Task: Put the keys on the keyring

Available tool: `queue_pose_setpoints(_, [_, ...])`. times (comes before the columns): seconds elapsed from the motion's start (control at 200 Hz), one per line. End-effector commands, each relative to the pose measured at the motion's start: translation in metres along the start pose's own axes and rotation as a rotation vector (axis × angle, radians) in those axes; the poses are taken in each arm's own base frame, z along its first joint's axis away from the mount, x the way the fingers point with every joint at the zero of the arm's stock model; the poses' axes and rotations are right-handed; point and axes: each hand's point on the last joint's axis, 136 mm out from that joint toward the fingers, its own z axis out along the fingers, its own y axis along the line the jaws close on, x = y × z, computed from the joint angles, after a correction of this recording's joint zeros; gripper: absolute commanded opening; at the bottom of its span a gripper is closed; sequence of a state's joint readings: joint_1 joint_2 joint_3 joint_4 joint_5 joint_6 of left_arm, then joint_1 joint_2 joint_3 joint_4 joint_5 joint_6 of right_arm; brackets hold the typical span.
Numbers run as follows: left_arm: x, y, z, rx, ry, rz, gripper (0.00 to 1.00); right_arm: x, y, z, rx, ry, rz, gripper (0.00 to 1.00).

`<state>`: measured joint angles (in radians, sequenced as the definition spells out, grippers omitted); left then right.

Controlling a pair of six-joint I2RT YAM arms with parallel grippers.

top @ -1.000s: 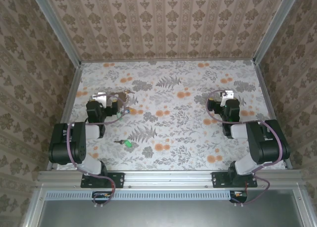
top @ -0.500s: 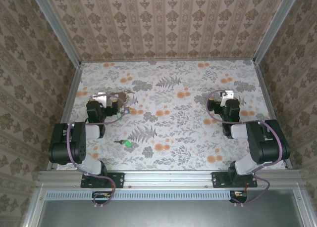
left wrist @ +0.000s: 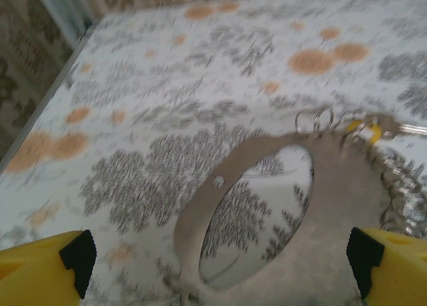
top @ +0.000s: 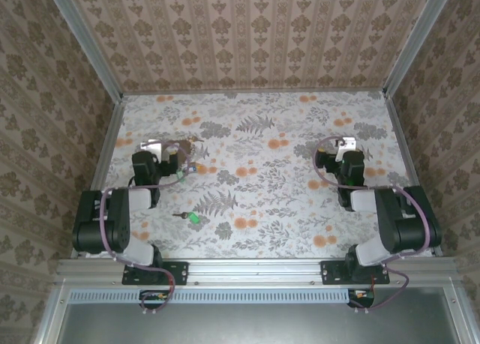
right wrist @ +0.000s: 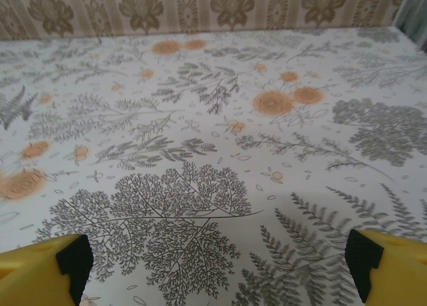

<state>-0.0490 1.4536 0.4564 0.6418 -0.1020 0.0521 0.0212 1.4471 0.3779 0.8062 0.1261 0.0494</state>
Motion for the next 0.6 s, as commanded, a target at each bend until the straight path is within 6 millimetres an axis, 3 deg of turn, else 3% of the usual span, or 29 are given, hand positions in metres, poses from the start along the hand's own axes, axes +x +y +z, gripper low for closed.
queue_pose_setpoints(0.0, [-0.053, 0.016, -0.027, -0.097, -0.009, -0.051, 1.0, -0.048, -0.015, -0.03, 0.066, -0.092, 0.049, 1.0])
queue_pose_setpoints(0.105, [-0.09, 0.004, -0.06, -0.01, -0.044, -0.076, 1.0, -0.085, -0.019, -0.066, 0.075, -0.053, 0.055, 1.0])
queue_pose_setpoints(0.185, [-0.111, 0.024, -0.087, -0.093, -0.028, -0.24, 1.0, -0.106, -0.035, -0.089, 0.155, -0.067, 0.168, 1.0])
queue_pose_setpoints(0.24, [-0.102, 0.045, -0.103, -0.21, 0.073, -0.393, 1.0, -0.113, -0.042, -0.104, 0.184, -0.083, 0.285, 0.99])
queue_pose_setpoints(0.275, [-0.099, 0.049, -0.107, -0.219, 0.127, -0.42, 1.0, -0.116, -0.039, -0.112, 0.158, -0.09, 0.299, 1.0])
queue_pose_setpoints(0.4, [-0.106, 0.014, -0.084, 0.052, 0.221, -0.368, 1.0, -0.116, -0.011, -0.12, -0.015, -0.052, 0.314, 1.0])
queue_pose_setpoints(0.595, [-0.077, -0.037, -0.032, 0.303, 0.445, -0.331, 1.0, -0.071, 0.037, -0.109, -0.146, 0.154, 0.238, 1.0])
